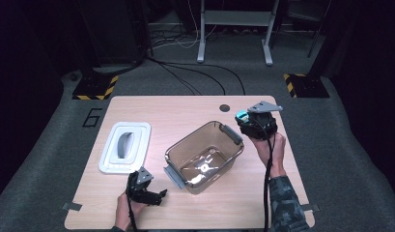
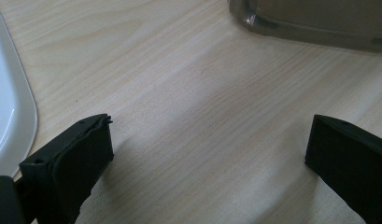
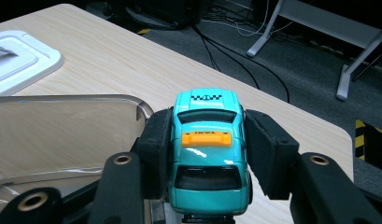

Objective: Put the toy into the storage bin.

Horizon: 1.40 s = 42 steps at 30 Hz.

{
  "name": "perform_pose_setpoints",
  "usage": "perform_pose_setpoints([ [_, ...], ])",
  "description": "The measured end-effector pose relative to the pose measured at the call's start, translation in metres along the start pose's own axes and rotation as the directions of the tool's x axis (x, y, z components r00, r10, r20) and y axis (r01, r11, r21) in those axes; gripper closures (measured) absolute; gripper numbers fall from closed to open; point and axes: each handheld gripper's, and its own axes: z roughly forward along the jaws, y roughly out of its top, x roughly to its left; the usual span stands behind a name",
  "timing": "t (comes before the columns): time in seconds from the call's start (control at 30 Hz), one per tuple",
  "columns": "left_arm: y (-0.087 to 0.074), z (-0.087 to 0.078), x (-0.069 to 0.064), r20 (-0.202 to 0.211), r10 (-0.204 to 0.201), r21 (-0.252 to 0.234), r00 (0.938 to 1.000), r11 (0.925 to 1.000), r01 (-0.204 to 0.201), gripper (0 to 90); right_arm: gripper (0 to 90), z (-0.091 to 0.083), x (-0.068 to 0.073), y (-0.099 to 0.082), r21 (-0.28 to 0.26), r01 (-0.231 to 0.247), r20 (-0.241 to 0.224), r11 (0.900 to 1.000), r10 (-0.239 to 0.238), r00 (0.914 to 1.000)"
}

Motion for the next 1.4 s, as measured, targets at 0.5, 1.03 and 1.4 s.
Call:
perform_pose_setpoints([
  [0.5,0.000,0.000,0.000,0.000,0.000,0.000,1.0000,1.0000,0.000,0.5,52.5,0.011,0.007,0.015,0.053,0.039,-0.057,0.9978,-0.036,0.9977],
  [1.03,0.000,0.000,0.000,0.000,0.000,-0.002,1.0000,1.0000,0.000,0.5,52.4,0.027,0.016,0.024,0.145,0.077,-0.144,0.9865,-0.056,0.9881],
  [1.4,0.000,0.000,0.000,0.000,0.000,-0.002,1.0000,1.0000,0.000,0.5,52.4,0.035,0.024,0.030,0.156,0.087,-0.187,0.9839,-0.057,0.9807],
])
